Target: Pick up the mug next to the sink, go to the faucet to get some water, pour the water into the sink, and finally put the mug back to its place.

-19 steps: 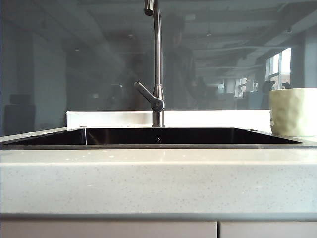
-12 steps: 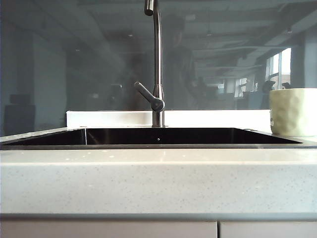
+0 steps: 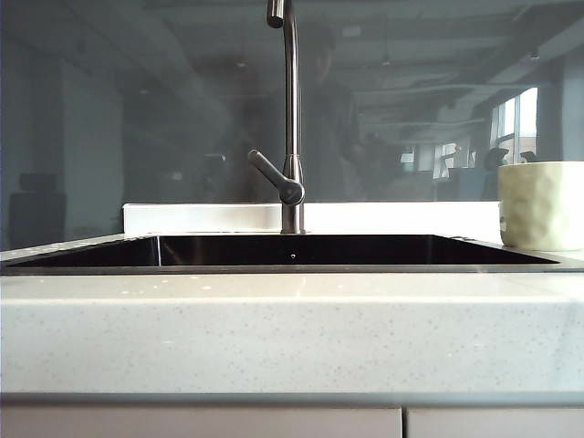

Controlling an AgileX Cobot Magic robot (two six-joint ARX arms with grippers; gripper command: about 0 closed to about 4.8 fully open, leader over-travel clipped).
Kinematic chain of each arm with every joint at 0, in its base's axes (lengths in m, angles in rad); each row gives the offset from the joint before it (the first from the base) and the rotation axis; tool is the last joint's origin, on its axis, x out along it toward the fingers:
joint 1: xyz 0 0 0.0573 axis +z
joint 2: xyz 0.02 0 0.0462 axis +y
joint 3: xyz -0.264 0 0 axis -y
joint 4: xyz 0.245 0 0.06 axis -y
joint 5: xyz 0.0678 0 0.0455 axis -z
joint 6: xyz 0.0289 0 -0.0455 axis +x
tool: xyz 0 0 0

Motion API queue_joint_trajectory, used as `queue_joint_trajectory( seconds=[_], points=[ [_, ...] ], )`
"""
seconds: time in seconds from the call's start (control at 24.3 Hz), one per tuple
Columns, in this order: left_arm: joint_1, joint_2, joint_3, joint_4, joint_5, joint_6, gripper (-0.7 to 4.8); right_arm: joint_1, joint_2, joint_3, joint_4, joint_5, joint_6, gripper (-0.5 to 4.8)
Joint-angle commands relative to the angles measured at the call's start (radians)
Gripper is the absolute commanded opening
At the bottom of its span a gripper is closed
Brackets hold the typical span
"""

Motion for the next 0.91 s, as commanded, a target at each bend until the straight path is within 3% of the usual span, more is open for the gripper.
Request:
queue_joint_trajectory(
  seconds=[0.04, 0.12, 0.21, 0.29, 0.33, 0.37, 0.45, 0.66, 0.91],
  points=[
    [0.000, 0.000, 0.003, 0.020, 0.003, 0.000, -0.05, -0.019, 0.131, 0.084, 0.068, 0.128, -0.104, -0.05],
    [0.000, 0.000, 0.003, 0.038, 0.004, 0.000, -0.05, -0.061, 0.286, 0.099, 0.178, 0.080, -0.131, 0.18],
    [-0.001, 0.000, 0.003, 0.042, 0.004, 0.000, -0.05, -0.129, 0.466, 0.099, 0.297, 0.017, -0.142, 0.84],
    [-0.001, 0.000, 0.003, 0.041, 0.004, 0.000, -0.05, -0.220, 0.665, 0.099, 0.410, -0.099, -0.164, 1.19],
    [-0.001, 0.000, 0.003, 0.041, 0.004, 0.000, -0.05, -0.277, 0.782, 0.100, 0.505, -0.209, -0.164, 1.27],
    [-0.001, 0.000, 0.003, 0.041, 0.004, 0.000, -0.05, -0.319, 0.901, 0.101, 0.619, -0.301, -0.164, 1.72],
    [-0.001, 0.000, 0.003, 0.041, 0.004, 0.000, -0.05, -0.354, 1.080, 0.113, 0.763, -0.372, -0.164, 2.17],
    [-0.001, 0.000, 0.003, 0.042, 0.007, 0.000, -0.05, -0.348, 1.438, 0.212, 0.993, -0.449, -0.182, 2.17],
    [-0.001, 0.000, 0.003, 0.042, 0.007, -0.005, -0.05, -0.348, 1.614, 0.298, 1.083, -0.450, -0.182, 2.16]
  ],
)
